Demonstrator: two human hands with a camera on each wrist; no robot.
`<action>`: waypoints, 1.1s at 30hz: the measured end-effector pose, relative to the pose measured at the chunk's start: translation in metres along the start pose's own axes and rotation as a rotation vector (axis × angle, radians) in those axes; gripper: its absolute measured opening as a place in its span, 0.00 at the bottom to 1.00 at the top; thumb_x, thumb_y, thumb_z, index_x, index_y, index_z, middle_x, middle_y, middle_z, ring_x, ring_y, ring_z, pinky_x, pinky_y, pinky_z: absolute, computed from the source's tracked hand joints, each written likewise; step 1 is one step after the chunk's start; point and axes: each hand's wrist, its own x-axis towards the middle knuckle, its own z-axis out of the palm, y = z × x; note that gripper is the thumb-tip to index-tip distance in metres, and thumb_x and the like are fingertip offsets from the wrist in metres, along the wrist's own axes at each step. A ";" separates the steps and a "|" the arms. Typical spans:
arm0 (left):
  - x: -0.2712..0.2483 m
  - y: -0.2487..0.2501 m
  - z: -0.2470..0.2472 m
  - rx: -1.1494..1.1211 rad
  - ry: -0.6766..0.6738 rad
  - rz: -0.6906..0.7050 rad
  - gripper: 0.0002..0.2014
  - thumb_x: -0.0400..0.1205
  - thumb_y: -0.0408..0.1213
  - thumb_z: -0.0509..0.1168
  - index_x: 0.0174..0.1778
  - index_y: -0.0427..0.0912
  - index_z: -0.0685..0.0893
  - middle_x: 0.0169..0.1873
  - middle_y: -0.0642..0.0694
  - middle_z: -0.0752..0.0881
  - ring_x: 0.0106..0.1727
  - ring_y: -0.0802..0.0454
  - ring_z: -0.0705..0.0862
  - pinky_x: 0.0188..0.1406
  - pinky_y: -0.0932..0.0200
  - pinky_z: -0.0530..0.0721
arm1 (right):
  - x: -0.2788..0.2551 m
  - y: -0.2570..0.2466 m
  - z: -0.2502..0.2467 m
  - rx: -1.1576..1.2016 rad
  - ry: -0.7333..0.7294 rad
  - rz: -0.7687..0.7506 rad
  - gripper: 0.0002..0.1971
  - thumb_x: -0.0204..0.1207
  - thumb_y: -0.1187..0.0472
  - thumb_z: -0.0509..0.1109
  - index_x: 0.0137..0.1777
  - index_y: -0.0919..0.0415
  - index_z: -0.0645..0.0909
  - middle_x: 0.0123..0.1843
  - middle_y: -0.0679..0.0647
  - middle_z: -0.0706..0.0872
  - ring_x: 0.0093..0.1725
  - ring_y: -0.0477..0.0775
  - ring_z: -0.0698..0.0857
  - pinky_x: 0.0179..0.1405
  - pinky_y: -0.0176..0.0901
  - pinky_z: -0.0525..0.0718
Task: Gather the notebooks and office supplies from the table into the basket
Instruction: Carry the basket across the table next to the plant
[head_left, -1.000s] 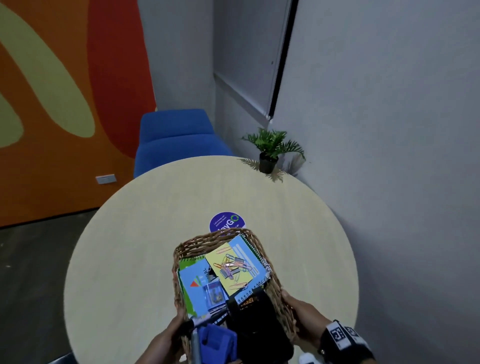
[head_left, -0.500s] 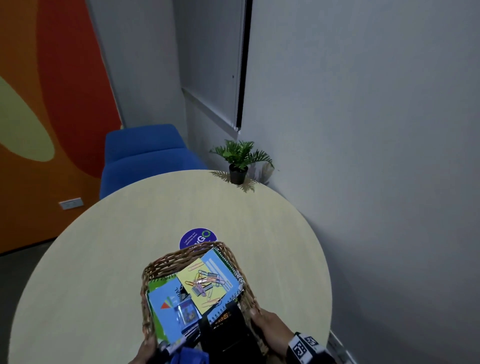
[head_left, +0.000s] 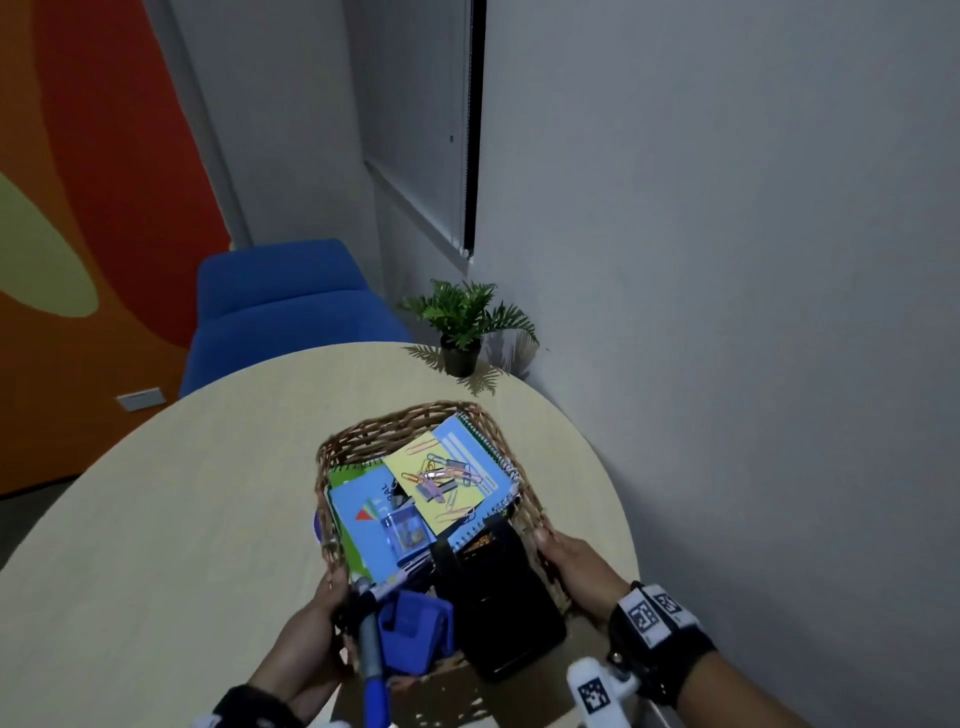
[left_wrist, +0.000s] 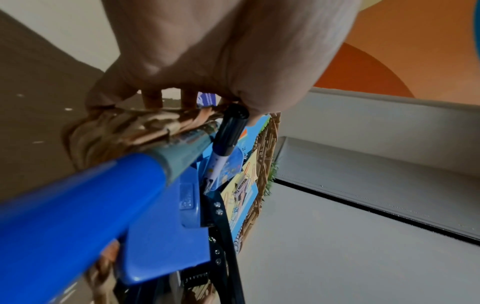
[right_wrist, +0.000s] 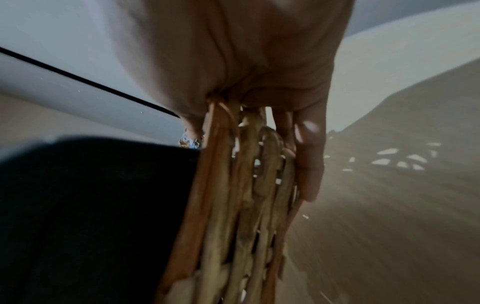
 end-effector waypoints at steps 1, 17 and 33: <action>0.004 0.009 0.015 0.011 -0.030 0.006 0.23 0.81 0.60 0.59 0.66 0.51 0.81 0.63 0.46 0.83 0.68 0.40 0.78 0.66 0.38 0.76 | 0.009 -0.008 -0.015 0.010 0.003 -0.001 0.21 0.84 0.45 0.54 0.63 0.56 0.83 0.59 0.51 0.87 0.57 0.50 0.86 0.65 0.48 0.81; 0.109 0.075 0.181 0.137 0.089 0.046 0.05 0.82 0.31 0.61 0.42 0.34 0.77 0.31 0.39 0.77 0.31 0.45 0.73 0.33 0.53 0.74 | 0.139 0.001 -0.130 -0.050 0.178 0.128 0.23 0.86 0.53 0.52 0.69 0.68 0.77 0.67 0.62 0.80 0.61 0.60 0.81 0.58 0.40 0.72; 0.147 0.072 0.196 0.046 0.131 -0.050 0.06 0.80 0.31 0.60 0.51 0.35 0.75 0.48 0.35 0.75 0.47 0.42 0.69 0.38 0.47 0.69 | 0.168 0.003 -0.144 0.006 0.155 0.241 0.25 0.86 0.50 0.49 0.74 0.65 0.72 0.75 0.64 0.75 0.75 0.61 0.73 0.68 0.43 0.69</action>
